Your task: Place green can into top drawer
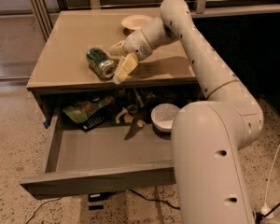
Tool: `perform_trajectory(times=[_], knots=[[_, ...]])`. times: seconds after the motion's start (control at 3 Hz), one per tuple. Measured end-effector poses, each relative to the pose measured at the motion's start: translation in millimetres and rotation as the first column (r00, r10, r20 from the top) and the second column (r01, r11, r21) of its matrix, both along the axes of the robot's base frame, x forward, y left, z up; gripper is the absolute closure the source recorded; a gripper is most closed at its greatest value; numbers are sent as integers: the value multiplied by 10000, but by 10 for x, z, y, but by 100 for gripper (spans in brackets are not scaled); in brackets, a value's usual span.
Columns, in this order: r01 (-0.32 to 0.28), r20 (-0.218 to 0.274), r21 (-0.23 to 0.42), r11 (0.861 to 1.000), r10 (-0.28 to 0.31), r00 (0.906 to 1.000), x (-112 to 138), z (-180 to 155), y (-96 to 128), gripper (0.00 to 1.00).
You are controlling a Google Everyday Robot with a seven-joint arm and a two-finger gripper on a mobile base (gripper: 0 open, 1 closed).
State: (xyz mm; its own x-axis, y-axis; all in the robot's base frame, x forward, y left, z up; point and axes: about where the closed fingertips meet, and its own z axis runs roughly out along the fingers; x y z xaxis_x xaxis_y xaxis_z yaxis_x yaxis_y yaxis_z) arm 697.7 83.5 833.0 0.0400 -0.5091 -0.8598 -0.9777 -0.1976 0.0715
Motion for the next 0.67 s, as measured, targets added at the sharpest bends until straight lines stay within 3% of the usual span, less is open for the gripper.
perform_trajectory(times=[0.33, 0.67], knots=[[51, 70, -152, 9999, -50, 10000, 6, -3, 7, 0], [687, 922, -1878, 9798, -520, 9944, 53, -31, 65, 0]])
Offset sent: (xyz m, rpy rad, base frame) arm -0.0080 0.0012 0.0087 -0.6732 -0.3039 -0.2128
